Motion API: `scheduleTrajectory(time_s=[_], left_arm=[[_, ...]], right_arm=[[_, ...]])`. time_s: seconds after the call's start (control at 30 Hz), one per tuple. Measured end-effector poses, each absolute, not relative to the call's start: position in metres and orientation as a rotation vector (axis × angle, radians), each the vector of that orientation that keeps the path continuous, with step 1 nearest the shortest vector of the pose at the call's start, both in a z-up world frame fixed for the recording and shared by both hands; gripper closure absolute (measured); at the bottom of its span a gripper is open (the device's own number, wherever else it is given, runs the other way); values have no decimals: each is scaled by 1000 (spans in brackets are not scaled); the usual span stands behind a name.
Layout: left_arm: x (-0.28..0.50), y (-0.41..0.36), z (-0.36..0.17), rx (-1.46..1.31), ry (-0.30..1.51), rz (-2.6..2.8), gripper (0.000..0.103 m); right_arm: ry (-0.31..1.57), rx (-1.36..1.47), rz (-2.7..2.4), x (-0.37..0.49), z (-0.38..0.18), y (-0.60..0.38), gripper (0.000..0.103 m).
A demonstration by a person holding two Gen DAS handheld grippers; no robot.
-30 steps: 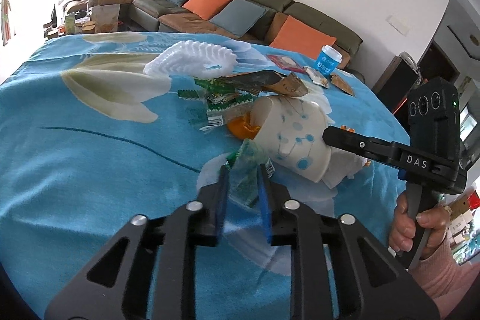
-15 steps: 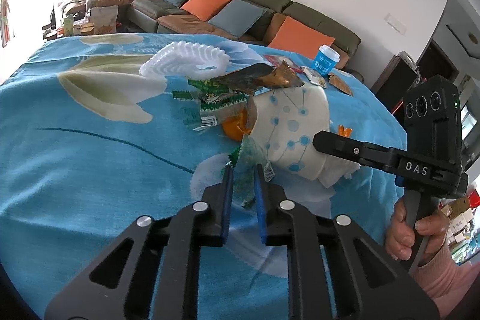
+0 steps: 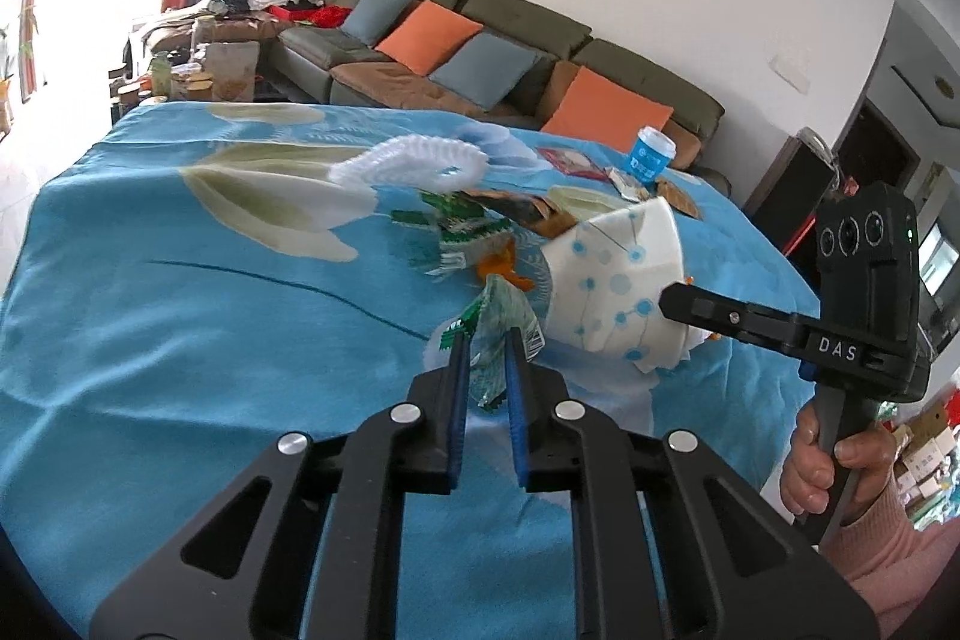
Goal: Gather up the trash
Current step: 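Lift the green wrapper and white paper cup off the table with both grippers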
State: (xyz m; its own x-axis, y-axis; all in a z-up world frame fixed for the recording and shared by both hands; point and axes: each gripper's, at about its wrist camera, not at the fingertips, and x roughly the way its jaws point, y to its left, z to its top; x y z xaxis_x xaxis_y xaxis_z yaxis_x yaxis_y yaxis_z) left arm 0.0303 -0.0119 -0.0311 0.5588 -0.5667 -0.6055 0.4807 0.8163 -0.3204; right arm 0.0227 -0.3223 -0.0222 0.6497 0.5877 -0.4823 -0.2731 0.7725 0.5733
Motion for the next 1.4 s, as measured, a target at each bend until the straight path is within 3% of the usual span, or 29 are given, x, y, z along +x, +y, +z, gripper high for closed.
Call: scheduleTrajectory(time_s=[1.4], left_arm=[[-15,64,-15,-181,690,-428,91]], right_arm=[[736,405,711,38,-21,-250,101]])
